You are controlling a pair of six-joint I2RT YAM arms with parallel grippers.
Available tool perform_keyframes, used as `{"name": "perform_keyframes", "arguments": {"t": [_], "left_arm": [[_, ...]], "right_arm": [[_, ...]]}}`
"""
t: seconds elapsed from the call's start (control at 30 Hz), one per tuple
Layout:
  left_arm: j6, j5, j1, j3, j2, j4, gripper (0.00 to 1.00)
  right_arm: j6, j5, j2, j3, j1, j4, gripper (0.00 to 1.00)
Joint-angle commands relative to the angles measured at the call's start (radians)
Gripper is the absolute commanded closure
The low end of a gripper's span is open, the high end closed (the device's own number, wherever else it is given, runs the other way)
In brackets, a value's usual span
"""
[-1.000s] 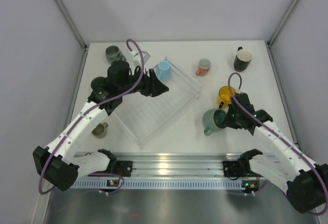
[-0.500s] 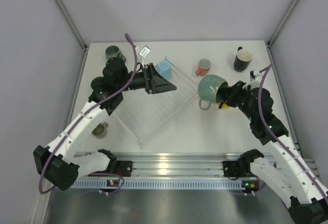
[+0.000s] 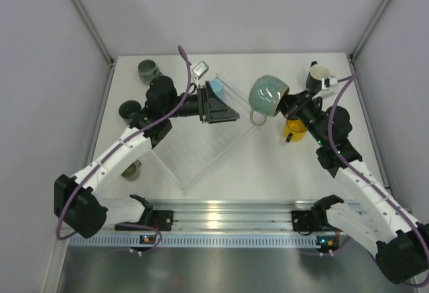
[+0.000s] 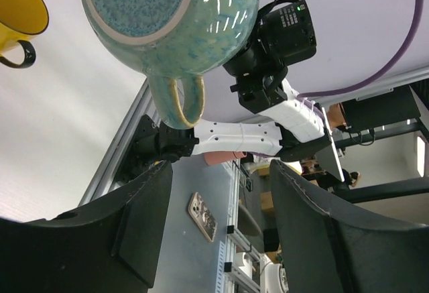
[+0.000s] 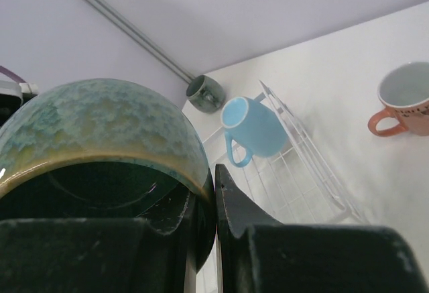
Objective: Load the cups into the dish rack
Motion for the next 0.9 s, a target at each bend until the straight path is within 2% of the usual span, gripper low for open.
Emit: {"name": "perform_keyframes", "arguments": {"t": [0.0,0.17,0.4,0.7,0.83,0.87], "left_arm": [[-0.026,0.01,-0.019,-0.011,0.019,0.109,0.34],[-0.051,0.007,-0.043,-0.018,0.076,0.229,0.34],[-0.035,0.018,-0.083,0.031,0.168,0.233,0.34],[-0.073,-0.005,-0.141,0.059,0.2,0.298,0.39],[-0.087,-0.01,-0.149,0.05,0.202,0.319,0.5],[-0.094,-0.011,-0.151,0.047,0.2,0.329,0.6]], "right_arm": [[0.066,-0.034,-0.003,0.025,0.015,0.314,1.0],[0.098,-0.054,0.034,0.022,0.029,0.357,1.0],[0.115,-0.062,0.046,0.002,0.049,0.397,1.0],[0.135,-0.077,0.069,-0.047,0.072,0.465,1.0],[0.138,-0.079,0.072,-0.058,0.082,0.471,1.0],[0.136,-0.079,0.071,-0.061,0.082,0.472,1.0]]}}
